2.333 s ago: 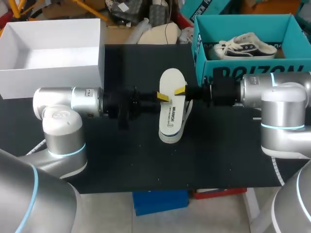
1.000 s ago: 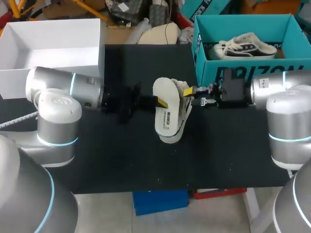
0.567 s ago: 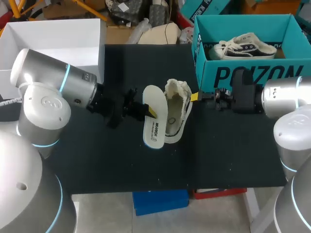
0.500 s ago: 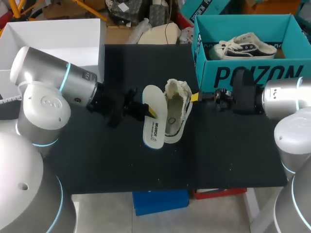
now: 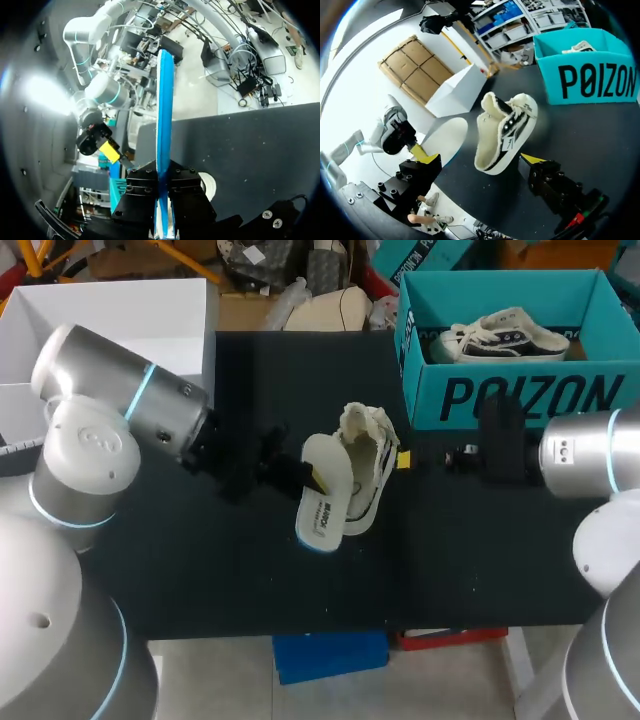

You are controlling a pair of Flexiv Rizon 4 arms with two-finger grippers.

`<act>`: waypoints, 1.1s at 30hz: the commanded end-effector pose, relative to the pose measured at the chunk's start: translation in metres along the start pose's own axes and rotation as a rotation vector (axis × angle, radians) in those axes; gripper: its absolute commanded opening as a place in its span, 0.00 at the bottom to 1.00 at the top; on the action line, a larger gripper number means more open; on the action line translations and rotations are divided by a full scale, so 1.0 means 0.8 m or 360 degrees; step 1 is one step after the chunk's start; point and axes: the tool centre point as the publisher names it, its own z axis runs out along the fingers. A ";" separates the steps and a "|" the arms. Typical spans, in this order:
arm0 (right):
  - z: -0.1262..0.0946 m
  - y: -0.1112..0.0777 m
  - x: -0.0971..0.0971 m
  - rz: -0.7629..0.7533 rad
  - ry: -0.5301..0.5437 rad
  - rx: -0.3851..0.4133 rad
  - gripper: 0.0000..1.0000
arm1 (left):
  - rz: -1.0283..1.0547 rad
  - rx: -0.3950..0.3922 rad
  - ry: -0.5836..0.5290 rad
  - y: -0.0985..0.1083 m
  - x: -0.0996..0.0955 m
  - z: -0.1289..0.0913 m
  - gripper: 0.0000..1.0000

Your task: Take the shoe out of the shoebox, open the shoe tongue, remove and reinsert the insole, then place the shoe into the shoebox

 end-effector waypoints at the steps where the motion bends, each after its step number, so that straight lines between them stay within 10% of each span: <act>1: -0.030 -0.017 0.007 -0.0138 -0.0249 0.0031 1.00 | -0.0117 0.0308 -0.0097 0.005 0.006 -0.004 0.00; 14: -0.074 -0.058 0.004 -0.0341 -0.0384 0.0025 1.00 | -0.0131 0.0365 -0.0006 -0.005 0.004 0.001 0.00; 33: -0.074 -0.058 0.004 -0.0341 -0.0384 0.0025 1.00 | -0.0035 0.0442 0.0492 -0.005 0.028 0.032 0.00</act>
